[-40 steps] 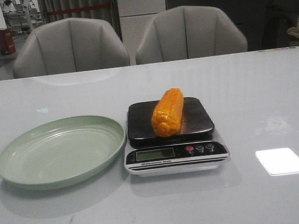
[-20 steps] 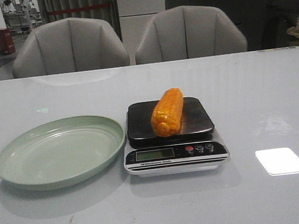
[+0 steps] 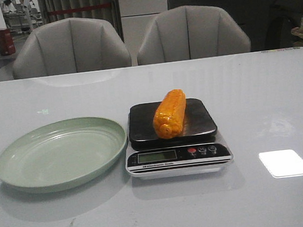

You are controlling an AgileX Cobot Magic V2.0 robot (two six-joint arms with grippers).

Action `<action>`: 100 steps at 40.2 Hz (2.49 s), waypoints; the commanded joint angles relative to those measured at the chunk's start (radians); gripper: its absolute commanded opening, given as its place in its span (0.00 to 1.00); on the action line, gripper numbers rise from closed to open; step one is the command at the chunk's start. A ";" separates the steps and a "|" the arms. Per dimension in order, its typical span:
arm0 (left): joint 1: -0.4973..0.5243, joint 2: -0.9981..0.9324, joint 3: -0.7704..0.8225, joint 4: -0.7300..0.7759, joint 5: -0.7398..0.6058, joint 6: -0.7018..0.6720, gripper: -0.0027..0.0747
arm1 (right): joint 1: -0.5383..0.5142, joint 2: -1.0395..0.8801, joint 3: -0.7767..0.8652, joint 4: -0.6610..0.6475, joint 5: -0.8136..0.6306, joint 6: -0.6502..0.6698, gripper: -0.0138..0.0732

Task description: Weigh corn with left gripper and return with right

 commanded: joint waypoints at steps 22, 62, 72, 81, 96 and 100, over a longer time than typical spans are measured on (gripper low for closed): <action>0.000 0.013 -0.026 0.002 -0.073 -0.003 0.20 | 0.007 0.330 -0.220 0.041 0.197 0.013 0.57; 0.000 0.013 -0.026 0.002 -0.073 -0.003 0.20 | 0.359 1.314 -1.049 0.141 0.526 0.297 0.84; 0.000 0.013 -0.026 0.002 -0.073 -0.003 0.20 | 0.506 1.521 -1.288 -0.215 0.676 0.725 0.84; 0.000 0.013 -0.026 0.002 -0.073 -0.003 0.20 | 0.536 1.686 -1.448 -0.282 0.876 0.903 0.84; 0.000 0.013 -0.026 0.002 -0.073 -0.003 0.20 | 0.535 1.814 -1.488 -0.212 0.915 0.994 0.84; 0.000 0.013 -0.026 0.002 -0.073 -0.003 0.20 | 0.535 1.841 -1.488 -0.197 0.918 0.993 0.80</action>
